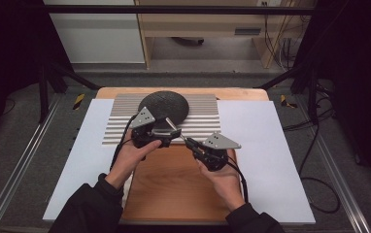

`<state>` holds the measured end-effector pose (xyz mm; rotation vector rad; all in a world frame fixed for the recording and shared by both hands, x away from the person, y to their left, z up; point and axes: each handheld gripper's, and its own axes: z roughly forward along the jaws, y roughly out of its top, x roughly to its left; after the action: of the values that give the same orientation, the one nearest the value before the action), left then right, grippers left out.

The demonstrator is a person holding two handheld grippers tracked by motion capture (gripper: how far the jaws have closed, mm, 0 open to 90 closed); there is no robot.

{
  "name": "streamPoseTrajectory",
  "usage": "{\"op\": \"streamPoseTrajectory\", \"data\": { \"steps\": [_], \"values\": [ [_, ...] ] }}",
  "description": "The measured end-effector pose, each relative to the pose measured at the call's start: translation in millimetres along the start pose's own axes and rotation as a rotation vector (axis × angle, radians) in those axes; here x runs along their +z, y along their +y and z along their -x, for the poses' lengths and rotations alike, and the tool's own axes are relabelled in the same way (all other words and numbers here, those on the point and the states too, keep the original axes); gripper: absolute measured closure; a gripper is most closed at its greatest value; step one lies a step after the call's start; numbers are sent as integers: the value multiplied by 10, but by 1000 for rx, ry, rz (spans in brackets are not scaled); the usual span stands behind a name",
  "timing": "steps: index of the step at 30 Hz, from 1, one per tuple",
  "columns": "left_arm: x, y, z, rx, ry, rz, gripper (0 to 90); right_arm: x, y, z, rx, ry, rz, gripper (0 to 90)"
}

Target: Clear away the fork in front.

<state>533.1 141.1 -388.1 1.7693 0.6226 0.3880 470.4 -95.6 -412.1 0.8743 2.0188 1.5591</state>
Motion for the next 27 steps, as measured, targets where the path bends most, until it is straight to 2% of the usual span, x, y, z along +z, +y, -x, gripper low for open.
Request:
{"op": "streamPoseTrajectory", "data": {
  "steps": [7, 11, 27],
  "values": [
    [1, -1, -8, -14, -5, -1, 247, 4, 2, 0, 2, -1, 3, 852],
    [-1, 1, -6, -18, -14, -2, 292, 4, 4, 4, 5, -4, 7, 852],
    [50, -4, 42, -32, -18, -11, 303, 21, 4, 5, 9, -5, 8, 852]
  ]
}}
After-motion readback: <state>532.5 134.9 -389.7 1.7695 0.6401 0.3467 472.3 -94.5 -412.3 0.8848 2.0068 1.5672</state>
